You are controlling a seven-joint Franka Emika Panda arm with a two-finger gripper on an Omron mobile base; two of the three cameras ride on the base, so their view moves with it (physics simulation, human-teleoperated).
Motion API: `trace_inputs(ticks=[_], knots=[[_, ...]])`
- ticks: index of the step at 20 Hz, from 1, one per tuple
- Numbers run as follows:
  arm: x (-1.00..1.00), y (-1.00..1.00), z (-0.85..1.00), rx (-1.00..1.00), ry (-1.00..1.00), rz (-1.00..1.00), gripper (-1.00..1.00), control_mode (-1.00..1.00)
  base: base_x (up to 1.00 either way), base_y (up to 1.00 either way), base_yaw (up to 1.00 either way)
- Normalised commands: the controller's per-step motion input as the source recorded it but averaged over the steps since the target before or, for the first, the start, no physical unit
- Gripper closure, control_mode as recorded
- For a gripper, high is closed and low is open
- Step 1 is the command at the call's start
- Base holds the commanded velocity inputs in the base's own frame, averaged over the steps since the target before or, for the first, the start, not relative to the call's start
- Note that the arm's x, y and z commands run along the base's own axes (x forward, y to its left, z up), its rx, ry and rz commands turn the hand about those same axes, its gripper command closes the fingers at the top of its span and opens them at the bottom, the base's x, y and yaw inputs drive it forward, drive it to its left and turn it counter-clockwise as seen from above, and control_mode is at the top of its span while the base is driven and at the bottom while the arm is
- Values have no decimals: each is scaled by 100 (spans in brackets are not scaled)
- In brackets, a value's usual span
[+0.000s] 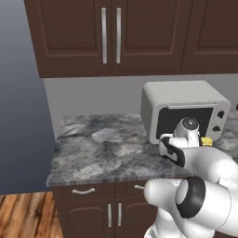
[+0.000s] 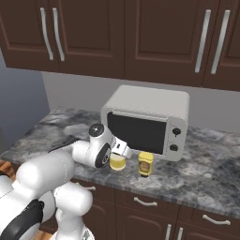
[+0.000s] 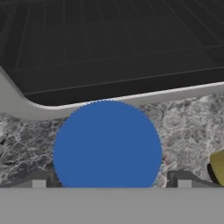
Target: Place the mustard and mayonnaise from the counter to the top shelf of the fridge. If the existing items in the fridge are on the top shelf, move them to other shelves.
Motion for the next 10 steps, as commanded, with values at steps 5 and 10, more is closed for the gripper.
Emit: trace_inputs(ticks=[5,10], knots=[[3,1,-4,-4,0,0,100,-100,0,0,0],[0,0,0,0,0,0,100,-100,0,0,0]])
